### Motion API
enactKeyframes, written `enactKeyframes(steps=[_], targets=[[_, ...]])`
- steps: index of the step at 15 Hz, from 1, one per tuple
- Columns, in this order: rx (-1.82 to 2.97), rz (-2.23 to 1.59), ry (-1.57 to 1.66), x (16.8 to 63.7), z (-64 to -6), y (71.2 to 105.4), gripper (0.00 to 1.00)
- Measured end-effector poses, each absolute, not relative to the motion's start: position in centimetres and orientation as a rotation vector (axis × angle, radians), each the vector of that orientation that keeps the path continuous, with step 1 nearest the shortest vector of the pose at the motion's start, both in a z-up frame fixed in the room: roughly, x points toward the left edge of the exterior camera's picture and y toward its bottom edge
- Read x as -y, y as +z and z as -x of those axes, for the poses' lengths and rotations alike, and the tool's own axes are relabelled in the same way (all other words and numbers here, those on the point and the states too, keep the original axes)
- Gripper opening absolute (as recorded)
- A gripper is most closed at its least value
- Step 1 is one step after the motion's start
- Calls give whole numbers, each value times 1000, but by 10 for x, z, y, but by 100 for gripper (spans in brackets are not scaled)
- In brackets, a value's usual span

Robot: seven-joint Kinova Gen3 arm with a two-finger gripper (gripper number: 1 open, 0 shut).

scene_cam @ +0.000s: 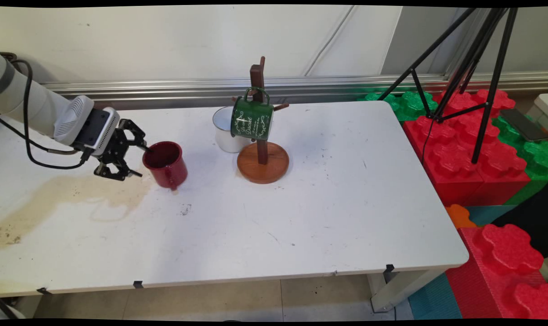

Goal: Place the picked object on the table

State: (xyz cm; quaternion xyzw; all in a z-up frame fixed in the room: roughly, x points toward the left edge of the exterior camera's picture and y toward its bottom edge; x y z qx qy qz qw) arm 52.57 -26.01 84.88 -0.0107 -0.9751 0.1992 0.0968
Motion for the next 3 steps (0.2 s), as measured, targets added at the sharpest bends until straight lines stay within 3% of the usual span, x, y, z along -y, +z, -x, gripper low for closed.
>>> enactKeyframes(steps=[3], targets=[[2881,23,588,262,-525,849,100]])
